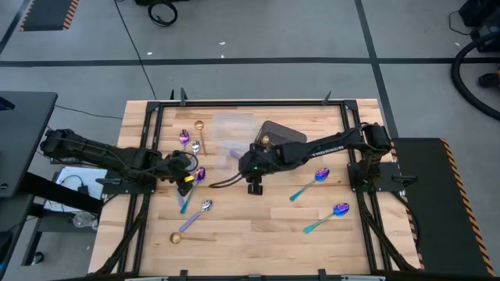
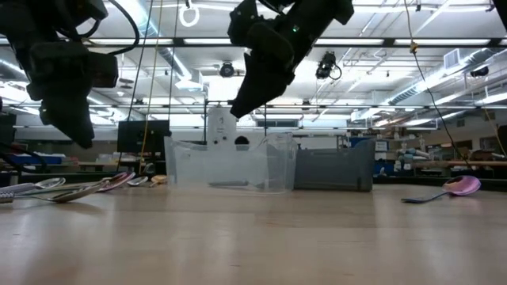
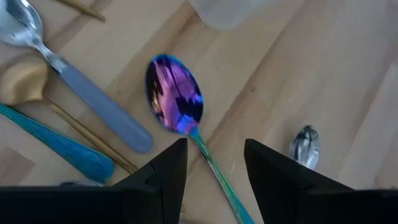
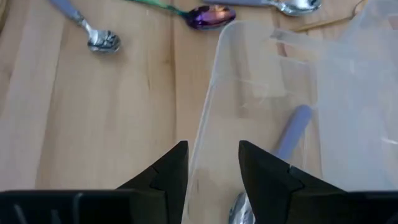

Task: Sort silverware by color (type)
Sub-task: Put the blue spoon into the top transparent bin

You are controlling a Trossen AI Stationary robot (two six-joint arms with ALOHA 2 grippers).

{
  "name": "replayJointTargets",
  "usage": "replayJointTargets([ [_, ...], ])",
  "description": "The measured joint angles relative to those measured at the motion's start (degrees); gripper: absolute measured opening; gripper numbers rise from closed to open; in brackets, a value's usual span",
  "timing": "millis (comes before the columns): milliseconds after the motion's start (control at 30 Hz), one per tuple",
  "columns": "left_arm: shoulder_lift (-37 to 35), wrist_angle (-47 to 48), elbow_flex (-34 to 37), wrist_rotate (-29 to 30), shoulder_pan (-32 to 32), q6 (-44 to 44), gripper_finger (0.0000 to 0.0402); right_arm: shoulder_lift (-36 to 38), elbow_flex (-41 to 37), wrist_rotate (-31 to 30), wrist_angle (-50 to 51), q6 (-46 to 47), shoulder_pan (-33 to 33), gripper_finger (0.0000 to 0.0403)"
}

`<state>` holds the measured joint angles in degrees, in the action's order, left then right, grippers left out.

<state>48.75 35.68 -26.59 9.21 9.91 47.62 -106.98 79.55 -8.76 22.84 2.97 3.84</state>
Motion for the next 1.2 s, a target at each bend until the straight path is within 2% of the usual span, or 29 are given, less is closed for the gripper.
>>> replayJointTargets([
  [167,0.0,-0.1,0.0,-1.9,0.4,2.0,0.0169,0.0,-1.9,-4.0,-2.1,0.2,1.8,0.0151],
  [533,0.1,-0.1,0.0,-1.9,1.7,5.4,0.0169,0.0,-6.6,-4.7,-4.1,2.9,3.1,0.0151],
  [800,3.9,-8.3,0.0,-4.4,5.0,3.7,0.0169,0.5,-9.2,-7.1,-4.6,5.0,5.1,0.0151],
  [1000,6.6,-12.3,0.0,-7.1,5.5,2.8,0.0169,4.0,-12.0,-8.5,-6.3,5.9,5.9,0.0151],
  [1200,9.1,-10.4,-0.1,-7.9,5.9,3.9,0.0169,10.0,-18.2,-14.3,-9.3,6.2,7.3,0.0151],
])
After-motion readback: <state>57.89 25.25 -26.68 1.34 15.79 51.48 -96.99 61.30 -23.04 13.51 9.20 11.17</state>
